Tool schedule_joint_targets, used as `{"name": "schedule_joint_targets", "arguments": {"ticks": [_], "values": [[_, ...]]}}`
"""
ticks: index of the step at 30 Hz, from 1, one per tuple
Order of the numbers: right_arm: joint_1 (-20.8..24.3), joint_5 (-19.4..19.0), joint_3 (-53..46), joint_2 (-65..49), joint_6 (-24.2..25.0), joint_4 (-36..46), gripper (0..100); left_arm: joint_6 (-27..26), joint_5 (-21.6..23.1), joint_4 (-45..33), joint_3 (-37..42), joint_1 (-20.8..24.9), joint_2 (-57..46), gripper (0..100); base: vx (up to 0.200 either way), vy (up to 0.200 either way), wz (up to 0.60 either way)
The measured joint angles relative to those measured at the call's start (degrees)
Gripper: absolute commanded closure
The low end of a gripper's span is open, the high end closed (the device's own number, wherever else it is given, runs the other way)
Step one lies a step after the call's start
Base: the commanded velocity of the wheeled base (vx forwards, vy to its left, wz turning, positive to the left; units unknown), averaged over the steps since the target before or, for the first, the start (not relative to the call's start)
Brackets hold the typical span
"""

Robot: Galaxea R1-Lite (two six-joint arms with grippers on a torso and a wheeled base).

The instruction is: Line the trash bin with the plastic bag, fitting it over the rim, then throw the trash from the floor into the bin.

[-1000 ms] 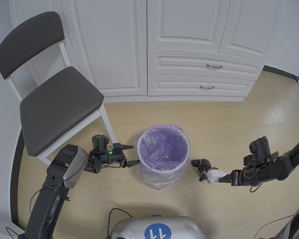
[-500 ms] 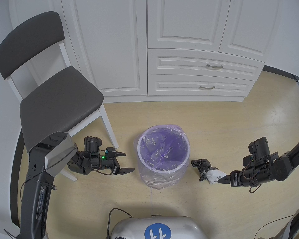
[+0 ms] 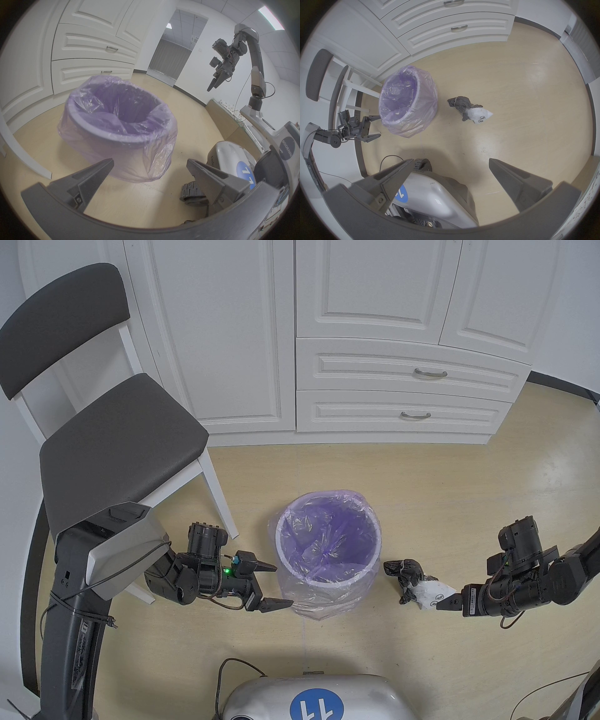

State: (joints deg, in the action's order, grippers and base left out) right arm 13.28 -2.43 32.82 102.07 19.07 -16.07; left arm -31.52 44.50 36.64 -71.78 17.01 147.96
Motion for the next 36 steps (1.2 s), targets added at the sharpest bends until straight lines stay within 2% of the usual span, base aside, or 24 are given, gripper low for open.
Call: {"name": "schedule_joint_targets", "arguments": {"ticks": [4,8,9,13,21,29,36], "values": [[0.2,0.0,0.0,0.1,0.0,0.0,0,0.4,-2.9,-0.4,-2.2,0.5,1.3,0,0.0,0.0,0.0],[0.3,0.0,-0.2,0.1,0.0,0.0,0,1.8,-3.7,-1.1,-4.6,0.9,2.5,0,0.0,0.0,0.0],[0.3,0.0,-0.2,0.1,0.0,0.0,0,2.4,-3.7,-1.0,-5.0,0.9,2.7,100,0.0,0.0,0.0],[0.3,0.1,-0.3,0.2,-0.1,0.0,0,5.2,-3.4,-0.5,-6.8,1.3,3.7,100,0.0,0.0,0.0],[0.3,0.1,-0.3,0.2,0.0,-0.1,0,6.4,-3.3,-0.5,-10.4,0.7,5.5,100,0.0,0.0,0.0],[0.3,0.1,-0.3,0.2,-0.1,-0.1,0,6.7,-2.8,-1.1,-16.2,-3.2,7.9,100,0.0,0.0,0.0],[0.3,0.1,-0.3,0.2,-0.1,-0.1,0,11.8,-1.1,1.8,-22.6,-5.4,12.1,100,0.0,0.0,0.0]]}}
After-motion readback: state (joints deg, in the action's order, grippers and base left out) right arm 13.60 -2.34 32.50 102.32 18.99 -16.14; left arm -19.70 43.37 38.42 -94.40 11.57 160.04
